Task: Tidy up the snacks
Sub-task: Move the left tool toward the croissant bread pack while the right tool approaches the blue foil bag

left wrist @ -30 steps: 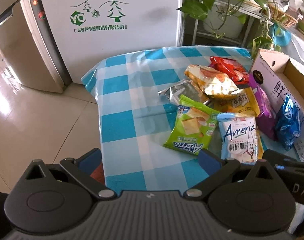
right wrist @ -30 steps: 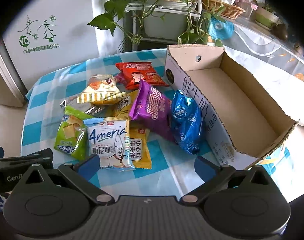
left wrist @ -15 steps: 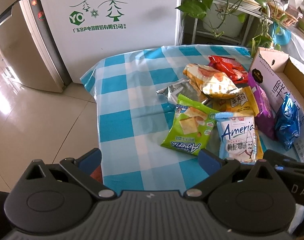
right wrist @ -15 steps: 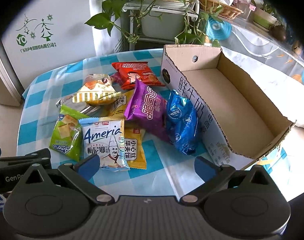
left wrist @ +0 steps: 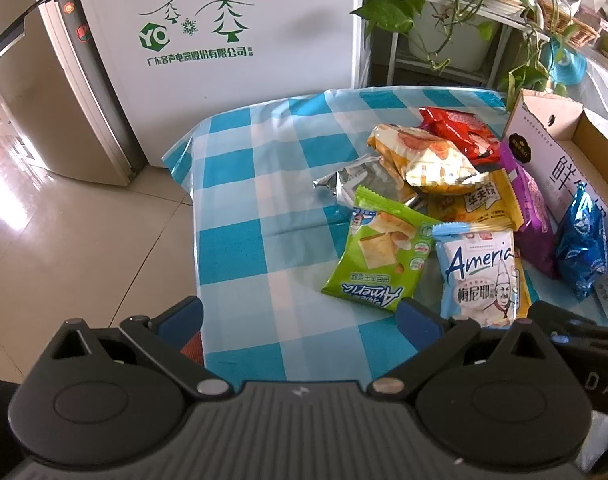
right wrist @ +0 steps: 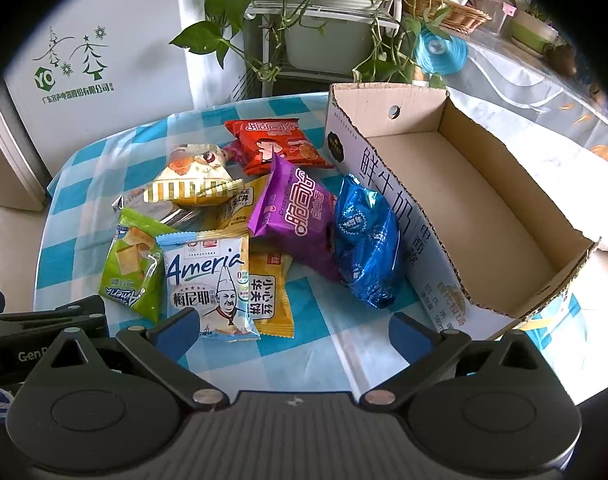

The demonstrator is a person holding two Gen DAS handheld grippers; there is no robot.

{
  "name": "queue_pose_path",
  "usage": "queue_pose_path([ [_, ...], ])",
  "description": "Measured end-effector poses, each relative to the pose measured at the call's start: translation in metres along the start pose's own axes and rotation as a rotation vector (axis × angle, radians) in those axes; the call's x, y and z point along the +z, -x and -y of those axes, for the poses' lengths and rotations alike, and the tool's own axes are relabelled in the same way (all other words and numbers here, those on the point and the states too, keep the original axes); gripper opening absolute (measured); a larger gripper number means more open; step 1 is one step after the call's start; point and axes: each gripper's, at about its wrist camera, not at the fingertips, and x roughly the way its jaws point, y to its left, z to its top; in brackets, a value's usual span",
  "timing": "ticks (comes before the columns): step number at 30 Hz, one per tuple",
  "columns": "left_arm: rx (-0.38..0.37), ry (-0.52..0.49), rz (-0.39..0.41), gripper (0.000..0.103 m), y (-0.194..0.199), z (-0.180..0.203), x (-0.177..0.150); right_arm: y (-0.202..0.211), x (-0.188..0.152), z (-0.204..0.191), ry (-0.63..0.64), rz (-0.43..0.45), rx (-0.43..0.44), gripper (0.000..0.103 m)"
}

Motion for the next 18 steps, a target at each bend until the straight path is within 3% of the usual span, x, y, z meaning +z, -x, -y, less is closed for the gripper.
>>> queue_pose_path([
  [8, -0.015, 0.012, -0.011, 0.102, -0.004, 0.004, 0.000, -0.006, -0.002, 0.010, -0.021, -0.002, 0.048, 0.103],
  [13, -0.041, 0.066, -0.021, 0.102, -0.007, -0.001, 0.004, -0.006, -0.003, 0.026, -0.045, -0.005, 0.186, 0.103],
  [18, -0.091, 0.131, -0.032, 0.102, -0.010, -0.012, 0.015, -0.002, 0.003, 0.049, -0.051, 0.011, 0.271, 0.103],
])
